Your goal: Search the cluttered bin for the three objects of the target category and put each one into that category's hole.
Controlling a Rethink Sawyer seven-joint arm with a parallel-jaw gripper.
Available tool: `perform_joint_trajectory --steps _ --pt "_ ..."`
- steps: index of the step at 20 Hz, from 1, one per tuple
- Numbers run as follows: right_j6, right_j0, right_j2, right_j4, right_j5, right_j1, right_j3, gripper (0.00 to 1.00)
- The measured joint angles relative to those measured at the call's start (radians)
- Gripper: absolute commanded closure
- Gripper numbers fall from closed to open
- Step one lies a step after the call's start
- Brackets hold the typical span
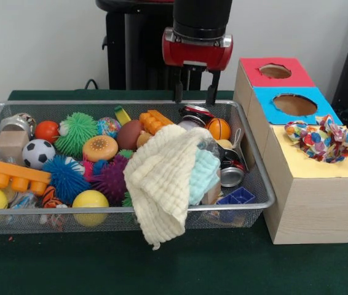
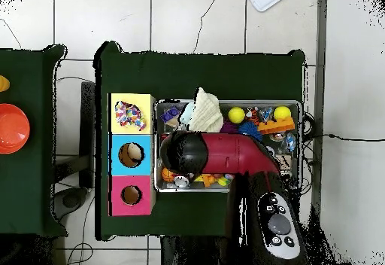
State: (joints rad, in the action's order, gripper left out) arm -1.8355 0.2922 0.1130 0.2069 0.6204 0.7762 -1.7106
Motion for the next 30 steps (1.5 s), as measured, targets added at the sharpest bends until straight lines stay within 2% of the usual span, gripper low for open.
perform_joint_trajectory --steps 8,18,24,30 --pt "0.000 -0.003 0.000 -0.003 0.018 0.032 0.070 0.00" --pt "0.000 -0.005 0.000 -0.045 -0.004 0.018 0.119 0.00" --pt "0.000 -0.015 0.000 -0.069 -0.069 -0.013 0.139 0.00" --pt "0.000 -0.036 0.000 -0.096 -0.175 -0.063 0.143 0.00"
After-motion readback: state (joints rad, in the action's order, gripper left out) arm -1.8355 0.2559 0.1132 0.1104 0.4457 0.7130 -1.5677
